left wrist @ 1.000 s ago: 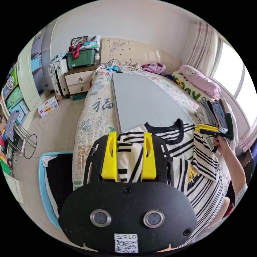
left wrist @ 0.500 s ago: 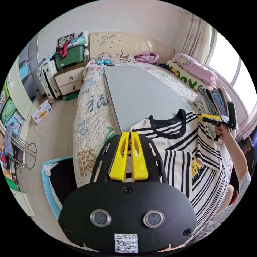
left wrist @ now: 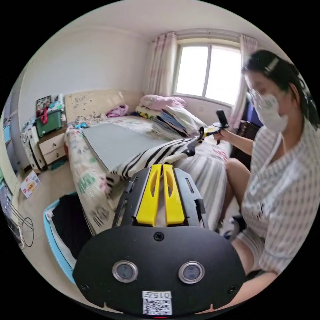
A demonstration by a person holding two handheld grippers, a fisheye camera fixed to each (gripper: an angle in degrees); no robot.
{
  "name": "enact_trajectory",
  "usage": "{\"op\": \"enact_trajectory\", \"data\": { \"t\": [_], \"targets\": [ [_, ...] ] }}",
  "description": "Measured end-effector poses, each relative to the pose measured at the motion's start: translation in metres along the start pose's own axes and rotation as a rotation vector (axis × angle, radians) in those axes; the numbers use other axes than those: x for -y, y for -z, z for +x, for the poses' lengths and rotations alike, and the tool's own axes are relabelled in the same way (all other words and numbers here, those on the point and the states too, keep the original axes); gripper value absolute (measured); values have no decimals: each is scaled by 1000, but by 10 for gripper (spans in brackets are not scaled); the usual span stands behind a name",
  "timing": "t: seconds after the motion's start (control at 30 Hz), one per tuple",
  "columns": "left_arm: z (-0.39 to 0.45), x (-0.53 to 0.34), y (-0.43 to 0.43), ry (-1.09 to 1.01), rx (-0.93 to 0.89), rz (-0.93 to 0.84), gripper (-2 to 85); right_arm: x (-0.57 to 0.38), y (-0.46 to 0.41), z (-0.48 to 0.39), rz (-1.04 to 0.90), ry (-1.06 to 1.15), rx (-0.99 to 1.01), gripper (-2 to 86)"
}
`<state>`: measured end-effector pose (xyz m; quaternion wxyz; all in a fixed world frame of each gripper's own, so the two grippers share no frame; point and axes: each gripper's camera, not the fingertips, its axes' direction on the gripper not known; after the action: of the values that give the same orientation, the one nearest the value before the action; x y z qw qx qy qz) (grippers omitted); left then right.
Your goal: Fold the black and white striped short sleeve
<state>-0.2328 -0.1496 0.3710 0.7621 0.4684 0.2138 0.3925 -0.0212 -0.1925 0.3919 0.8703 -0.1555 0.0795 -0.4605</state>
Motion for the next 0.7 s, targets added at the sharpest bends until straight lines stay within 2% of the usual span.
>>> {"op": "enact_trajectory", "data": {
  "t": [0.1, 0.2, 0.33, 0.43, 0.53, 0.6, 0.7],
  "targets": [
    [49, -56, -17, 2, -76, -182, 3, -34, -37, -39, -213, 104, 73, 24],
    [69, -77, -41, 23, -31, -346, 2, -39, -66, -55, -367, 138, 8, 33],
    [69, -75, -24, 53, -58, -331, 2, -39, -52, -47, -377, 64, 39, 48],
    [69, -70, 5, 46, -103, -309, 4, -52, -20, -41, -315, 11, 9, 55],
    [54, -59, 40, 116, 17, -160, 12, -61, 22, -19, -124, -154, -145, 68],
    [22, -49, 57, 305, 169, 10, 37, -69, 53, 20, 131, -430, -276, 74],
    [-32, -46, 49, 565, 259, 139, 100, -71, 58, 66, 293, -633, -242, 88]
  ]
}}
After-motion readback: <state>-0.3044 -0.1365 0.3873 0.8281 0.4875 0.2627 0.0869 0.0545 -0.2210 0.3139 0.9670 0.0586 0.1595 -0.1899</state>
